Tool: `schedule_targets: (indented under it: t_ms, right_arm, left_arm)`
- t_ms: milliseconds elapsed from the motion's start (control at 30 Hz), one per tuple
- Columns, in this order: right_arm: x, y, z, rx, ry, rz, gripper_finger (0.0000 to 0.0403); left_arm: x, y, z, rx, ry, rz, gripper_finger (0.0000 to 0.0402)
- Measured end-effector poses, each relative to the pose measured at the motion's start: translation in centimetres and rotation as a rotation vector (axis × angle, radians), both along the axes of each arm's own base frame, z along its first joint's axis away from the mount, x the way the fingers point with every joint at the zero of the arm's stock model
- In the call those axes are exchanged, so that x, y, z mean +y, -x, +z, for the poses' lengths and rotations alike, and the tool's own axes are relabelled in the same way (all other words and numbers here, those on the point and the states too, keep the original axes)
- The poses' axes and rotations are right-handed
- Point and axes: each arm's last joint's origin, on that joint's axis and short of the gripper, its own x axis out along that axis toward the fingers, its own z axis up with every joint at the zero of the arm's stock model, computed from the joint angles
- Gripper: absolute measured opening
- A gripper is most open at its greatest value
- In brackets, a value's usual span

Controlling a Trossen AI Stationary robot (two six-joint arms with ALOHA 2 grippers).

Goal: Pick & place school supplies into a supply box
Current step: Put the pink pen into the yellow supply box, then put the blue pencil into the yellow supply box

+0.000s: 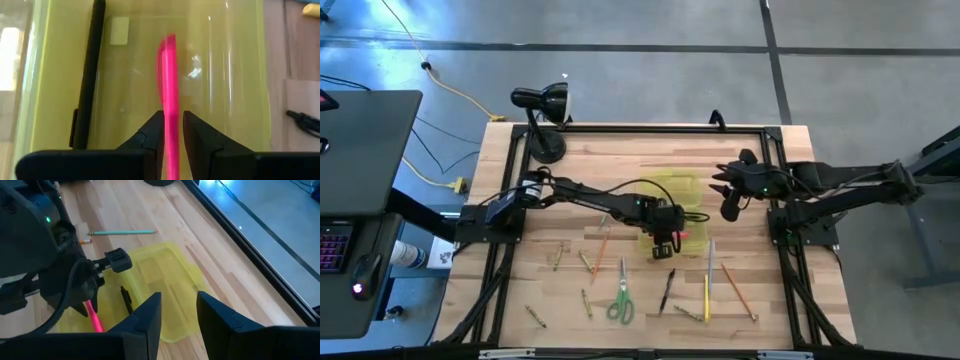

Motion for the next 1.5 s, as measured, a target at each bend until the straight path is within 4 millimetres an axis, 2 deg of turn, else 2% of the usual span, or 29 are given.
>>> schedule_targets:
  t_ms: [200, 300, 500, 633, 933, 1200, 1333, 1433, 1500]
  right_arm:
    - [0.0, -0.1, -0.1, 0.003, -0.006, -0.001, 0.0103]
    - [0.0, -0.1, -0.1, 0.003, -0.005, -0.001, 0.0103]
    - [0.0, -0.1, -0.1, 0.003, -0.008, 0.002, 0.0103]
    - [0.0, -0.1, -0.1, 0.003, -0.008, 0.002, 0.0103]
    - [0.0, -0.1, -0.1, -0.005, -0.010, -0.029, 0.0103]
    - [-0.1, -0.3, -0.4, 0.015, -0.014, -0.049, 0.0103]
    - [-0.1, -0.8, -0.9, 0.048, -0.011, -0.051, 0.0103]
    - [0.0, -1.3, -1.4, 0.081, -0.010, -0.051, 0.0103]
    - [0.0, -1.6, -1.7, 0.098, -0.010, -0.053, 0.0103]
  left_arm:
    - [0.0, 0.0, -0.6, 0.017, -0.016, 0.006, 0.0082]
    - [0.2, 0.0, -0.2, 0.004, -0.063, 0.035, 0.0073]
    - [0.2, 0.8, 2.6, -0.025, -0.034, 0.019, 0.0069]
    - [0.3, 2.4, 5.3, -0.007, -0.047, 0.022, 0.0069]
    - [1.5, 9.0, 11.5, 0.193, -0.287, 0.130, 0.0069]
    - [2.3, 15.6, 16.3, 0.235, -0.427, 0.455, 0.0069]
    - [2.1, 18.9, 16.2, 0.195, -0.456, 0.608, 0.0069]
    - [1.4, 20.8, 14.6, 0.110, -0.402, 0.699, 0.0069]
    - [0.9, 21.8, 12.5, 0.074, -0.363, 0.736, 0.0069]
